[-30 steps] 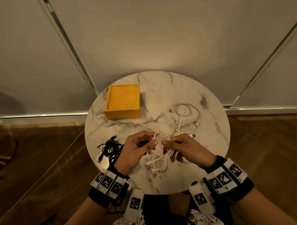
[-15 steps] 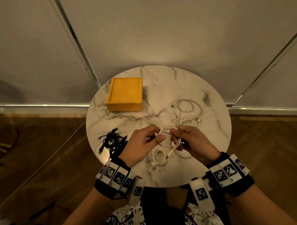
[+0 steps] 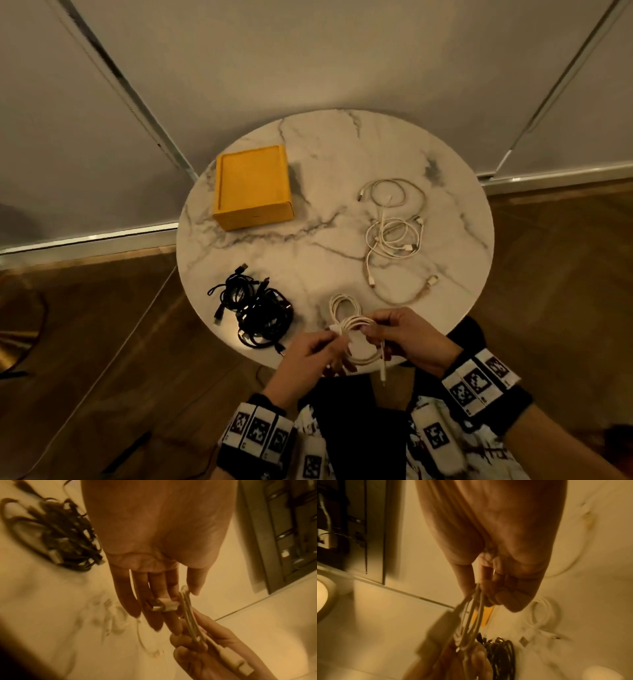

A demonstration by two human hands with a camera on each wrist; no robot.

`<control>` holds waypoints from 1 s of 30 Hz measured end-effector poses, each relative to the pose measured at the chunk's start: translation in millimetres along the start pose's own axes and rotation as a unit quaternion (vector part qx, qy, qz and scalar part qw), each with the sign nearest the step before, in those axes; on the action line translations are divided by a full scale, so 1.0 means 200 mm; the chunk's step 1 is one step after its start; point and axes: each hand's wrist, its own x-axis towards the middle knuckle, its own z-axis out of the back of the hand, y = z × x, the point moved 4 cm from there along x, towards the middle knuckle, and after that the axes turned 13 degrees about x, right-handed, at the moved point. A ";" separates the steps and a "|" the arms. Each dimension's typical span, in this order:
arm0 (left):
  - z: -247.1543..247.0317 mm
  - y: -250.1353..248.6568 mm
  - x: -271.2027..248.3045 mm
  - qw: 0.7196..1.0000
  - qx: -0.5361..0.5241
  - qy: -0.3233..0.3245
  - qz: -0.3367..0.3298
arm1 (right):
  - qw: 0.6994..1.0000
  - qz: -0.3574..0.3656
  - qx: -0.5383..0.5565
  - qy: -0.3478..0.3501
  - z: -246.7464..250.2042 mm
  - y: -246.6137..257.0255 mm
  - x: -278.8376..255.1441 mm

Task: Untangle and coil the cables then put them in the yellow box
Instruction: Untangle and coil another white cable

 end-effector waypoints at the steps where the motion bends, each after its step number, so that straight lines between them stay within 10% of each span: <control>1: -0.01 0.03 -0.01 1.000 -0.012 0.002 0.011 | 1.000 -0.015 0.001 0.004 0.02 -0.03 0.00; 17: 0.17 0.01 0.36 0.951 0.274 -0.135 0.045 | 0.992 0.020 -0.002 -0.121 0.16 -0.07 0.24; 25: 0.11 0.15 0.36 0.931 0.357 -0.054 0.051 | 0.986 0.026 -0.091 -0.141 0.26 -0.12 0.25; 30: 0.02 0.18 0.37 0.869 0.494 -0.016 0.033 | 0.974 0.027 -0.125 -0.187 0.42 -0.09 0.15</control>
